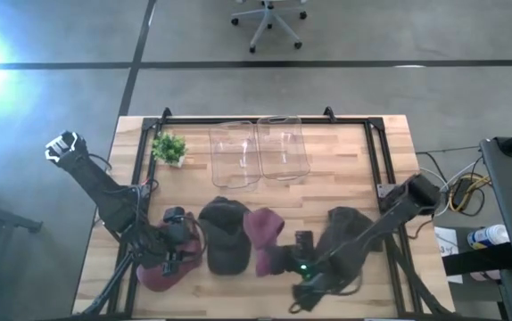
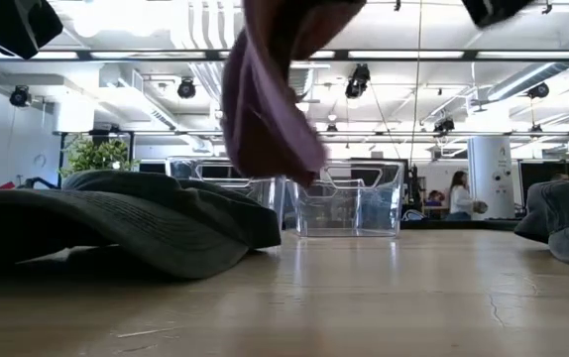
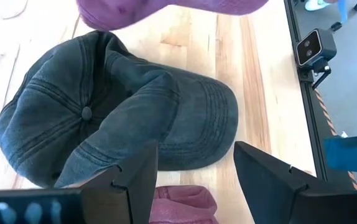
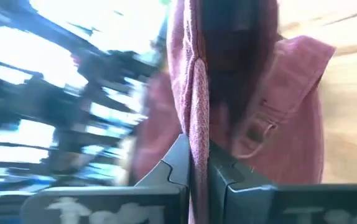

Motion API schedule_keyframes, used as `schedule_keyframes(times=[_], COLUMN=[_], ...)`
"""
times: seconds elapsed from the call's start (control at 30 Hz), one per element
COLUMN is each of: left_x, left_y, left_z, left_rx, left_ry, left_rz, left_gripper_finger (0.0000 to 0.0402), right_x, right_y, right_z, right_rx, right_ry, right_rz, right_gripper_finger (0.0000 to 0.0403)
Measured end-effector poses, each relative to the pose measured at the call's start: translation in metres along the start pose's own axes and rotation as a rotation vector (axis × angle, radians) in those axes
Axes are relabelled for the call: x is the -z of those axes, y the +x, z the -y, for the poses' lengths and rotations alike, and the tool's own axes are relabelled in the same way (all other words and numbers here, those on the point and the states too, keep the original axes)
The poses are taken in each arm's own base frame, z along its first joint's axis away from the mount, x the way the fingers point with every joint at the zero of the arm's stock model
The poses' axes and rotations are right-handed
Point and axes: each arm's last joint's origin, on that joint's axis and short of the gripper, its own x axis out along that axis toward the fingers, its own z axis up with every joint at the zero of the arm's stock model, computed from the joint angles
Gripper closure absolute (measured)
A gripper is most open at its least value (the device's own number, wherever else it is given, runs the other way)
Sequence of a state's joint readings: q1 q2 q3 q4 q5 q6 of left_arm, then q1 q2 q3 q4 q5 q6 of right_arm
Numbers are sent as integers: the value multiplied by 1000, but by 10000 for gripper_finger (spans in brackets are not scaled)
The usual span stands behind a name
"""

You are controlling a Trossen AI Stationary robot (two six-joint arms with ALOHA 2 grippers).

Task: Pick & Place hat
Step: Put the right red cap into the right transparent bin

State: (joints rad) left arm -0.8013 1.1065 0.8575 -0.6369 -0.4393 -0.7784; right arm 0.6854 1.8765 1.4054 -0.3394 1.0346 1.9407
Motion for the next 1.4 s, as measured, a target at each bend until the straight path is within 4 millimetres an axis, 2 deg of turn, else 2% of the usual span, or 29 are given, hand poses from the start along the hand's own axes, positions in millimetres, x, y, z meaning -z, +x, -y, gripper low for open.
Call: schedule_keyframes(times=[0.2,0.33,0.5,0.77,0.93,1.1,1.4], left_x=[0,1,0,-14,-29,-41,-60], left_y=[0,1,1,8,25,49,98], left_z=[0,0,0,11,15,9,0], left_rx=[-1,-1,1,79,80,25,115], left_ry=[0,-7,-32,-37,13,-8,-41], left_rz=[0,-1,2,162,259,293,325], left_gripper_finger=[196,196,196,196,196,196,196], right_x=[-7,-15,-20,-5,-2,-4,-8], right_y=[-6,1,13,31,34,34,33], right_z=[45,80,116,164,173,175,183], right_rx=[-279,-371,-386,-318,-318,-309,-284], right_ry=[144,225,363,653,683,666,679], right_rz=[30,44,27,-48,-37,-61,-115], right_gripper_finger=[390,390,390,390,390,384,289])
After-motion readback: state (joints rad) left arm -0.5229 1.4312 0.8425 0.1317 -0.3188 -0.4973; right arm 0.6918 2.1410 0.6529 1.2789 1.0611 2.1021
